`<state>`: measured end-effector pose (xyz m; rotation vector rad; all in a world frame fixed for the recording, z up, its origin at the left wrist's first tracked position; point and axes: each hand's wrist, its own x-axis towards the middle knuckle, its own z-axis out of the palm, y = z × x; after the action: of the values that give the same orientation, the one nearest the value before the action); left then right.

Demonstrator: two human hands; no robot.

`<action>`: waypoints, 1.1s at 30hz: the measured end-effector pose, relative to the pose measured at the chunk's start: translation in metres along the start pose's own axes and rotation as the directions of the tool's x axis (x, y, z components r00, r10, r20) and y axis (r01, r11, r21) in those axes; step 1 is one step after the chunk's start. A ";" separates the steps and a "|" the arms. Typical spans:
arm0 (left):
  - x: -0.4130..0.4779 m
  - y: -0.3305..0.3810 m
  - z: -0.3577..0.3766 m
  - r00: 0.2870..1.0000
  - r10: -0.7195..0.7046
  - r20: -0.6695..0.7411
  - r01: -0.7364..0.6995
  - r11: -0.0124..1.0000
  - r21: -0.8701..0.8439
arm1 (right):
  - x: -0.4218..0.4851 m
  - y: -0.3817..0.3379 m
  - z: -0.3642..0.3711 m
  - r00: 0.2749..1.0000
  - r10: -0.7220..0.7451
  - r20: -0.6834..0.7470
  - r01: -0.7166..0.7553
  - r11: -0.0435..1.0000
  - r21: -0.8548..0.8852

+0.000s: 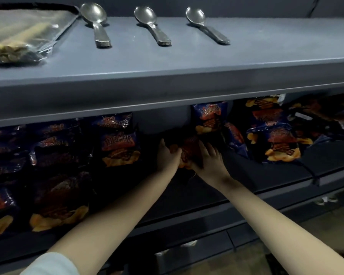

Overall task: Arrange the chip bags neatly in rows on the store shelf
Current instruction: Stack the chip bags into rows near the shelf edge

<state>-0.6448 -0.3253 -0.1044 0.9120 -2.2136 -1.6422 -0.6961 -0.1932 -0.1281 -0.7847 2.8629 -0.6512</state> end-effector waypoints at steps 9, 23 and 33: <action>0.026 0.007 -0.019 0.970 0.217 0.105 -0.240 0.919 0.313 | -0.014 0.017 -0.005 0.996 -0.055 -0.067 0.071 0.964 0.258; -0.004 0.026 -0.089 0.919 0.005 0.395 0.047 0.991 -0.121 | 0.007 -0.014 -0.060 0.941 -0.298 -0.158 0.274 0.402 0.874; -0.045 0.011 -0.125 0.990 0.138 0.007 -0.115 0.850 -0.514 | 0.004 -0.081 -0.034 0.890 -0.439 0.118 0.067 0.384 0.921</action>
<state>-0.5478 -0.3928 -0.0438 0.5711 -1.6665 -2.0495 -0.6687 -0.2452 -0.0626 -0.9678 1.5906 -1.6853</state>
